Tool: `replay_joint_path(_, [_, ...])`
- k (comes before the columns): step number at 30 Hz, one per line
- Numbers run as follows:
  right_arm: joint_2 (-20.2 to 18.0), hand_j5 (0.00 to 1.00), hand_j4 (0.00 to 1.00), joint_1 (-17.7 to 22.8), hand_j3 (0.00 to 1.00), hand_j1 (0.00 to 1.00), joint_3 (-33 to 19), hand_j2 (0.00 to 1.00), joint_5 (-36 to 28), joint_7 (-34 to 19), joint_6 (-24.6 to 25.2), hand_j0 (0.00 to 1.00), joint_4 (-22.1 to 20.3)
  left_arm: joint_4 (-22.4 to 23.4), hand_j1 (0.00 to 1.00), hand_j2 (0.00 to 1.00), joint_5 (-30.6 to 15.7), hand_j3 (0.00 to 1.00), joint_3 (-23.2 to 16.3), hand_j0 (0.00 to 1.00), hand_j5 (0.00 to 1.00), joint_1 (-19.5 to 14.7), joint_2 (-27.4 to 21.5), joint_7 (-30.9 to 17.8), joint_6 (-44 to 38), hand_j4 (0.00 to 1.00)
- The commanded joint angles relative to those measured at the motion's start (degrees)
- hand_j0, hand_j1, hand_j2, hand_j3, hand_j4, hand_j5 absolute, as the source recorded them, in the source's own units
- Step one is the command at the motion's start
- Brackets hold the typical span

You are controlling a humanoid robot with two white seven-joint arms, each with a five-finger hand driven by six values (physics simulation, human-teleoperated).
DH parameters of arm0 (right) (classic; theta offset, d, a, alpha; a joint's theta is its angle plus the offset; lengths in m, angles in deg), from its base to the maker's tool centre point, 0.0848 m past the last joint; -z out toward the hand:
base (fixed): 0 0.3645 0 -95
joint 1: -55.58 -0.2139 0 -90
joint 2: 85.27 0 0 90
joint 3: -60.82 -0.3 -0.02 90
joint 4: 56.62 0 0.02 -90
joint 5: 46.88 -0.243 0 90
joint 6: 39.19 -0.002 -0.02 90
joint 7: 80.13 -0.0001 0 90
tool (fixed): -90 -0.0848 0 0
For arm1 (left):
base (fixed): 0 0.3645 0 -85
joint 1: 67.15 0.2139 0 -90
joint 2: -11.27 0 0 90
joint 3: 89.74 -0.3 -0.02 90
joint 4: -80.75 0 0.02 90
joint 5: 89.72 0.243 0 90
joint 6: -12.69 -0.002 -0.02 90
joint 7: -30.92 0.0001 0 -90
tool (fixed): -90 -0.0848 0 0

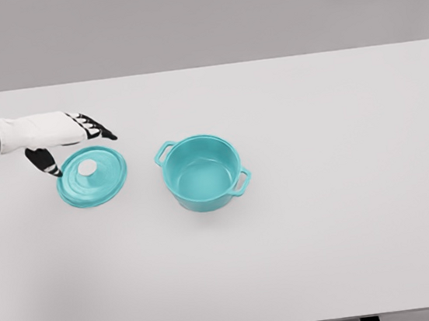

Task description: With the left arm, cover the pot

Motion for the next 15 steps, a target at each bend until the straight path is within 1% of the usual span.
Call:
replay_joint_path(1, [-0.01, 1.00, 1.00, 0.00, 1.00, 1.00, 0.08, 1.00, -0.02, -0.02, -0.06, 1.00, 0.00, 0.02, 1.00, 1.00, -0.68, 1.00, -1.00, 1.00, 1.00, 0.00, -0.11, 0.02, -0.13, 1.00])
replay_joint_path(4, [-0.01, 1.00, 1.00, 0.00, 1.00, 1.00, 0.00, 1.00, -0.02, -0.02, -0.06, 1.00, 0.00, 0.02, 0.98, 0.98, -0.69, 0.98, -1.09, 0.98, 0.98, 0.09, -0.11, 0.02, -0.13, 0.98])
replay_joint_path(8, [-0.01, 1.00, 1.00, 0.00, 1.00, 1.00, -0.01, 1.00, -0.02, -0.02, -0.06, 1.00, 0.00, 0.02, 0.84, 0.84, -0.60, 0.84, -1.97, 0.84, 0.84, 0.26, -0.11, 0.02, -0.13, 0.84])
replay_joint_path(15, [-0.01, 1.00, 1.00, 0.00, 1.00, 1.00, 0.08, 1.00, -0.02, -0.02, -0.06, 1.00, 0.00, 0.02, 0.83, 0.83, -0.60, 0.83, -2.14, 0.83, 0.83, 0.35, -0.20, 0.02, -0.13, 0.83])
